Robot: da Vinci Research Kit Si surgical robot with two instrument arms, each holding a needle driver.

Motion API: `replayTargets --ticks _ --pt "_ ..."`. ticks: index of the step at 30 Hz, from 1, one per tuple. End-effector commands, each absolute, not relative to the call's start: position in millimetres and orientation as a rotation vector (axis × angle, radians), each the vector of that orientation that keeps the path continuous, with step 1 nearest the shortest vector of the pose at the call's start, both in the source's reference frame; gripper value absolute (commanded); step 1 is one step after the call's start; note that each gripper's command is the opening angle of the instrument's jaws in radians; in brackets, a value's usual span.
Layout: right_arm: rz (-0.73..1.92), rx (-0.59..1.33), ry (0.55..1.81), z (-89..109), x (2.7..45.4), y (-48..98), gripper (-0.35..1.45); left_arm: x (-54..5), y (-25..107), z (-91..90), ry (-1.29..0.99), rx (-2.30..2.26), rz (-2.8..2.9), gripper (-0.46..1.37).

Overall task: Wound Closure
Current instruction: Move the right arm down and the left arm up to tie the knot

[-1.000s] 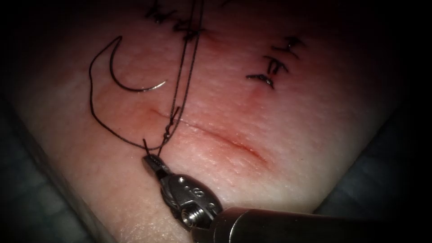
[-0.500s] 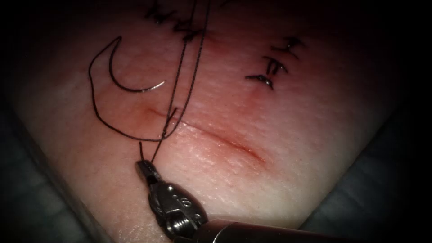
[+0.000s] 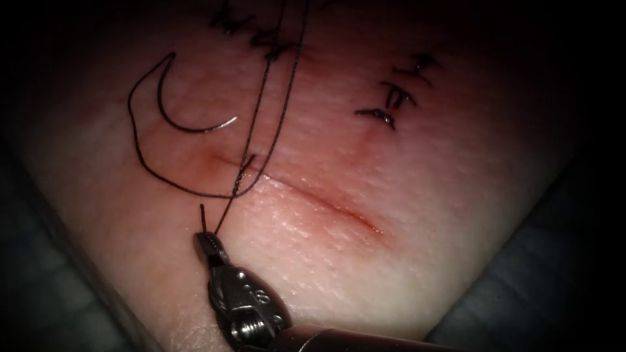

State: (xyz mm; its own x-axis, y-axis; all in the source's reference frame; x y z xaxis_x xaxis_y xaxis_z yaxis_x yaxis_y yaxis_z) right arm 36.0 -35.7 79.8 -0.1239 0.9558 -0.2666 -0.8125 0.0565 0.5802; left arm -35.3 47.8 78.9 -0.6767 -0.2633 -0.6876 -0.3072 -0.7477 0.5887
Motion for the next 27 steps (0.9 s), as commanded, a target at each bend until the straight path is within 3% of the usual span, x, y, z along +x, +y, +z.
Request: replayTargets --ticks 1,27 --pt "1.537 0.252 0.725 79.9 36.0 -35.8 -0.35 -35.4 48.0 78.9 1.098 -1.254 2.639 -0.35" --pt "1.541 0.267 0.709 79.7 36.5 -36.9 -0.35 -37.2 48.1 78.8 1.139 -1.235 2.652 -0.35"
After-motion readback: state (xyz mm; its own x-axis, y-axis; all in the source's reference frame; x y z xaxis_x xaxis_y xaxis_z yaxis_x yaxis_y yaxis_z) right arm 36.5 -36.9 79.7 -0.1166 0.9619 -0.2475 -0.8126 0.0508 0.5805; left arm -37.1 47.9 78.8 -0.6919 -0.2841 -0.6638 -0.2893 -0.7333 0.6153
